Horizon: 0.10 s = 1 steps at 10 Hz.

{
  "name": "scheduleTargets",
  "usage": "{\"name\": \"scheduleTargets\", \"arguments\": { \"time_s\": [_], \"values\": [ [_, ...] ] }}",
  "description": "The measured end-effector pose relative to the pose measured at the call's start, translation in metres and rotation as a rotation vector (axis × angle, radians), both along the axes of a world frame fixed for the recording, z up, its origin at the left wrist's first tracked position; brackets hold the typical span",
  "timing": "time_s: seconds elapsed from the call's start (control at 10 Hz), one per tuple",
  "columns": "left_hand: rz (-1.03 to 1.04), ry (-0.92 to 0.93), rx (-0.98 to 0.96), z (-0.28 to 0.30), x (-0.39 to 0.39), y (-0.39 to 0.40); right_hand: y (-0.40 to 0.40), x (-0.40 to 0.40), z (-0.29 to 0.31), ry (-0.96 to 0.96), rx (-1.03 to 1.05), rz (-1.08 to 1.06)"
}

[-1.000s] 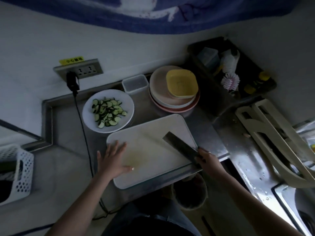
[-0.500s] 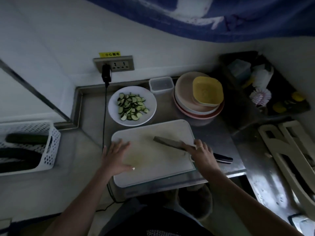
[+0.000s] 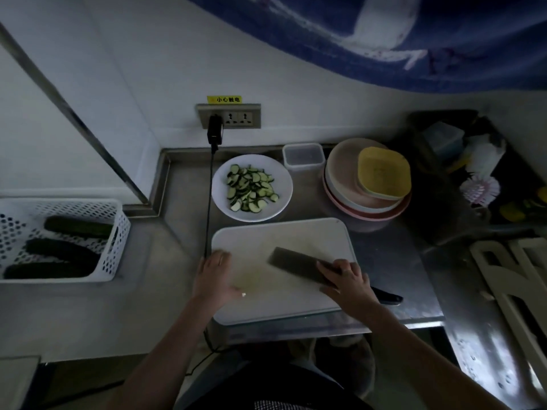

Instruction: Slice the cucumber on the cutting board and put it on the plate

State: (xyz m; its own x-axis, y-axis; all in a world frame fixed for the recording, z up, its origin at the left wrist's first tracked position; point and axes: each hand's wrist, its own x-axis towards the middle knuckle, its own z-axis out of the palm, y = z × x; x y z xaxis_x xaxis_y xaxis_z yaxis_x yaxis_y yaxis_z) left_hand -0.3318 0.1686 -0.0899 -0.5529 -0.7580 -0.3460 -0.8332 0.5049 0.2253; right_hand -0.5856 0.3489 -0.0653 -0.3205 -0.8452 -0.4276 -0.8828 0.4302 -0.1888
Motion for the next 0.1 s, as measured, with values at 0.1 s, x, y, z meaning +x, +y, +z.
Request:
{"name": "scheduleTargets", "arguments": {
  "time_s": [0.1],
  "values": [
    [0.077, 0.229, 0.1, 0.0124, -0.0027, -0.0125, -0.0092, -0.0022, 0.0234, -0.17, -0.317, -0.227]
  ]
}}
